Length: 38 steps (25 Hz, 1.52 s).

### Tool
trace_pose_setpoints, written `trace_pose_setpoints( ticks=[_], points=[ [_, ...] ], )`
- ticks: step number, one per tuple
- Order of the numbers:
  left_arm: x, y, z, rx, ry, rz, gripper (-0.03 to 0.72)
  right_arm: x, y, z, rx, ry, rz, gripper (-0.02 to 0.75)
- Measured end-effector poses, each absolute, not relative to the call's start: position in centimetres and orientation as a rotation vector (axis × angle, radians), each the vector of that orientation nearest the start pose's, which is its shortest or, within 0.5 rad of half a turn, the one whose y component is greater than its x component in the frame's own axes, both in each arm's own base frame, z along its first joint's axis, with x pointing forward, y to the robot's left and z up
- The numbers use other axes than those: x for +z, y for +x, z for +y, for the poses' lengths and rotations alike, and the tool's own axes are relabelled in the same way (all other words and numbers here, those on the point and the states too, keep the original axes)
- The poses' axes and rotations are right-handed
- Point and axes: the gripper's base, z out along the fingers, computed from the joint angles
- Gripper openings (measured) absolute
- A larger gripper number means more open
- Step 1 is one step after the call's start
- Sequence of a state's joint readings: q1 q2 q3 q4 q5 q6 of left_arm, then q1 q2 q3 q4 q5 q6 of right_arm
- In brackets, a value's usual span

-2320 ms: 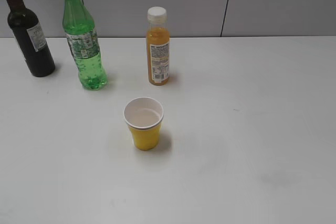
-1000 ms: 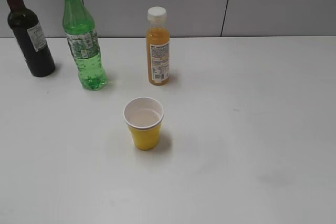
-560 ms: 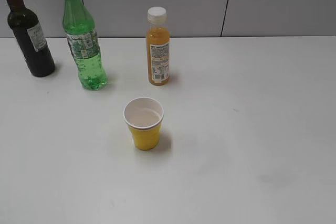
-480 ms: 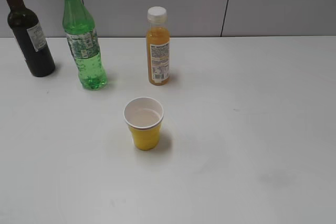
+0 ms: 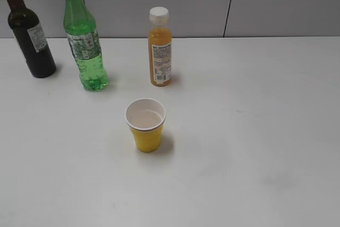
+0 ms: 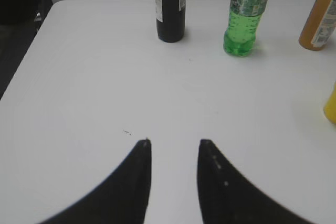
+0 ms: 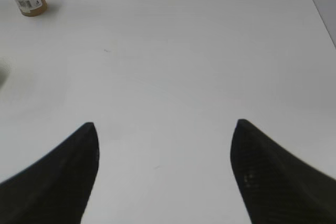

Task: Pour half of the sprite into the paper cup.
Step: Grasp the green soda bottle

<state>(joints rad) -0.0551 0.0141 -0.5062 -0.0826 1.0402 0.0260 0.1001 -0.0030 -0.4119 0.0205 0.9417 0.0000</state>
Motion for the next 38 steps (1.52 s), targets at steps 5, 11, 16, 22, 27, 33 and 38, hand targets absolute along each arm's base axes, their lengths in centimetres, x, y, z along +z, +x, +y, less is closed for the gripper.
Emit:
trace_pose_setpoints(
  ticks=[5,11,16,22,27,33,38],
  points=[
    [28.1,-0.3,-0.6,-0.117,0.085,2.029,0.236,26.2,0.9,0.2,0.088,-0.099,2.009,0.587],
    [28.1,-0.3,-0.6,-0.117,0.085,2.029,0.236,26.2,0.9,0.2,0.088,-0.099,2.009,0.587],
    [28.1,-0.3,-0.6,-0.117,0.085,2.029,0.370,26.2,0.9,0.2,0.088,-0.099,2.009,0.587],
    [28.1,-0.3,-0.6,-0.117,0.085,2.029,0.667,26.2,0.9,0.2,0.088,-0.099,2.009,0.586],
    [28.2,0.0,-0.6,-0.117,0.084,2.040,0.678,26.2,0.9,0.2,0.088,-0.099,2.009,0.585],
    [28.9,1.5,-0.7,-0.117,0.078,2.057,0.676,26.2,0.9,0.2,0.088,-0.099,2.009,0.585],
    [30.8,3.3,-0.7,-0.111,0.063,1.891,0.667,26.2,0.9,0.2,0.088,-0.099,2.009,0.585]
  ],
)
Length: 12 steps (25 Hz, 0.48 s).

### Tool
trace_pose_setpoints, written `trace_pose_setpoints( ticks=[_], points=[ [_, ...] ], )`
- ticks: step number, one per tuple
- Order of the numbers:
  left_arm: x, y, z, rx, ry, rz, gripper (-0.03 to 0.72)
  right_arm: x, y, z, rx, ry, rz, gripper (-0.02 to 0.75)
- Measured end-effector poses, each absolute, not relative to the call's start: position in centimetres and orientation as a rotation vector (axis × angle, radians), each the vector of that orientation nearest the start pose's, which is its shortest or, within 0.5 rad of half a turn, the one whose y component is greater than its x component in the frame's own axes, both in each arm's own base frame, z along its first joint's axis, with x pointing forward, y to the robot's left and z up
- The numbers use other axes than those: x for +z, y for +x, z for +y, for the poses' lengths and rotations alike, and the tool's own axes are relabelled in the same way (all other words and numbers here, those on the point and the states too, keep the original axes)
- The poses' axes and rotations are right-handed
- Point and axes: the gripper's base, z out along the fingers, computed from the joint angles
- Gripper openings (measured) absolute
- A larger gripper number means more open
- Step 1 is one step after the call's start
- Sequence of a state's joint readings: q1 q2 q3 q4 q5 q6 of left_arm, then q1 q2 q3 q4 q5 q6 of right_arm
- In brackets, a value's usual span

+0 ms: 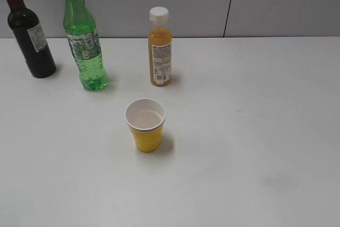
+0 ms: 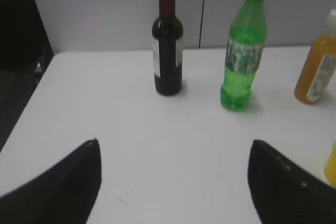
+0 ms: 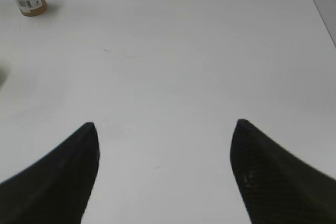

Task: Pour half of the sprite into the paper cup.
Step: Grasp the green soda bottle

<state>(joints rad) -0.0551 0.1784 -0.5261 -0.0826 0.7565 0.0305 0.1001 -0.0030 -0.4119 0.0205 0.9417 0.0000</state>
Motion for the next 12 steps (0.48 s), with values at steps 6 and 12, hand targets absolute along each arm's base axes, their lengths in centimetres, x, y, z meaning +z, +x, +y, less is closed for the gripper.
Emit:
trace_pose_setpoints(
  ticks=[6,12],
  points=[
    [32.0,7.0,-0.8,-0.103,0.045,1.817,0.657,26.2,0.9,0.2,0.088,-0.099,2.009,0.584],
    [32.5,10.7,-0.8,-0.089,0.031,1.765,0.644,26.2,0.9,0.2,0.088,-0.099,2.009,0.584]
  ],
)
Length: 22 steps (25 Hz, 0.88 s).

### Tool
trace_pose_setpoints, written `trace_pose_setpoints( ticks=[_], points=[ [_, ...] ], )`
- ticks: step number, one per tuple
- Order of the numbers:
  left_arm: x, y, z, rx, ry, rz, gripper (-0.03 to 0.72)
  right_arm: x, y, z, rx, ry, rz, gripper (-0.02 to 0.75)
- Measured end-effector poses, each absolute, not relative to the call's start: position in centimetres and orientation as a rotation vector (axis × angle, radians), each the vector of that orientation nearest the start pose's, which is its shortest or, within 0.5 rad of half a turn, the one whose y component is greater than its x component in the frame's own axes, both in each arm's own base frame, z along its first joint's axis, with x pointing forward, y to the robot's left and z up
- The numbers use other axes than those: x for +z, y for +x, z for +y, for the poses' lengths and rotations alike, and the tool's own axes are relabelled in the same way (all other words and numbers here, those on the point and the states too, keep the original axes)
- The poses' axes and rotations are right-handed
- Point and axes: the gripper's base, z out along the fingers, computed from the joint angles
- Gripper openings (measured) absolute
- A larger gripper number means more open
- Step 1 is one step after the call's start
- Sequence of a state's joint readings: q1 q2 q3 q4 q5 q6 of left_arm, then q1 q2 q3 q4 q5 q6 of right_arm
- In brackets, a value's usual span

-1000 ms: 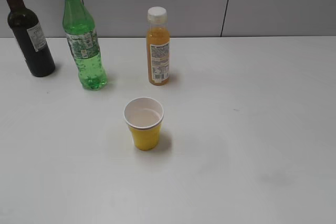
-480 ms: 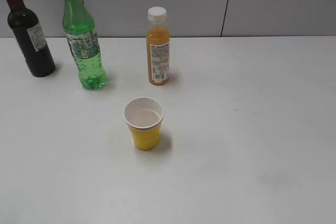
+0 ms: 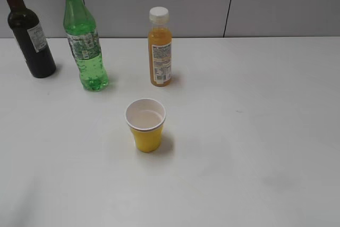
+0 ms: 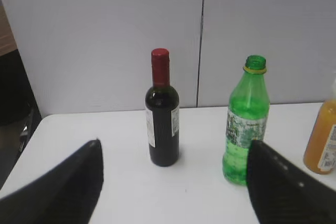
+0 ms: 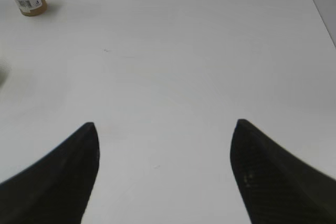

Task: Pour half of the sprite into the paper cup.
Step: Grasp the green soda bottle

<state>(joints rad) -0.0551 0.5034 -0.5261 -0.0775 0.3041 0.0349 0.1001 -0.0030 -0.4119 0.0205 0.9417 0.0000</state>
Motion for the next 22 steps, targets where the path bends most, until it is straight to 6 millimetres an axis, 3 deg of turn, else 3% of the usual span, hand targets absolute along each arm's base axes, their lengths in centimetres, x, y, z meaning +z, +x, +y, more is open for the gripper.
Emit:
trace_pose_setpoints(
  ticks=[10,22],
  points=[
    [30.7,17.7,-1.0,-0.066,0.013,1.762,0.624,26.2,0.9,0.2,0.088,-0.099,2.009,0.584],
    [27.8,22.5,-1.7,-0.067,0.026,1.768,0.612,26.2,0.9,0.2,0.088,-0.099,2.009,0.583]
  ],
)
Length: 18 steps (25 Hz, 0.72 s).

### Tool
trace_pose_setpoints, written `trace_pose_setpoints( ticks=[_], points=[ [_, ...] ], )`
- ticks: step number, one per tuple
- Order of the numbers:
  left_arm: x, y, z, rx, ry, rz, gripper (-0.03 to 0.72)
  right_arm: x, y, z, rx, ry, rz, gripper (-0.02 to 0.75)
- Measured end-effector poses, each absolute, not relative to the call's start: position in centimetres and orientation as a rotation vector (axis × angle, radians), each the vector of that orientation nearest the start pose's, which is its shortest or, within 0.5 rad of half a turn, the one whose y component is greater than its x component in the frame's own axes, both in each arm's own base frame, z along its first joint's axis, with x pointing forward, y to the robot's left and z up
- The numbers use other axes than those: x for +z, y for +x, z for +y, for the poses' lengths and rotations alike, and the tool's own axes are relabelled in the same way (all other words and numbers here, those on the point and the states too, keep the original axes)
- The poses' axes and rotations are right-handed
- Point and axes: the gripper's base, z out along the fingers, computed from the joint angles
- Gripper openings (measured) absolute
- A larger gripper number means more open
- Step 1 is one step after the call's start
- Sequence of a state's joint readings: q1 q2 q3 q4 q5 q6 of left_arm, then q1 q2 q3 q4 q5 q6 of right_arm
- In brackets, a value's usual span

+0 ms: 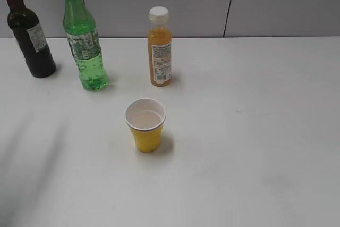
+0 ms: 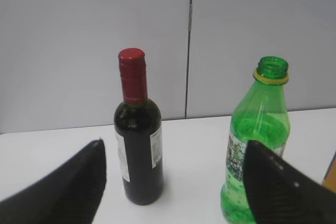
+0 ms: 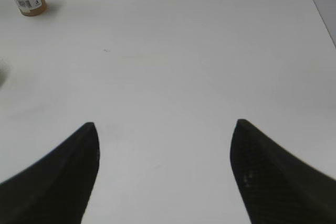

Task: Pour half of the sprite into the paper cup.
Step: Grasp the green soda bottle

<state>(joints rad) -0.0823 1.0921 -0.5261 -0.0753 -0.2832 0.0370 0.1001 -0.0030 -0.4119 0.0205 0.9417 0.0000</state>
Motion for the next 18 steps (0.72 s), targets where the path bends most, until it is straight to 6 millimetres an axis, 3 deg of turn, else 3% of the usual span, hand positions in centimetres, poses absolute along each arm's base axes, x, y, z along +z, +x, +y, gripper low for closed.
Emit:
trace_pose_setpoints(
  ticks=[18],
  points=[
    [22.4,27.2,-3.8,-0.105,0.122,1.756,0.592,26.2,0.9,0.2,0.088,-0.099,2.009,0.583]
  ],
)
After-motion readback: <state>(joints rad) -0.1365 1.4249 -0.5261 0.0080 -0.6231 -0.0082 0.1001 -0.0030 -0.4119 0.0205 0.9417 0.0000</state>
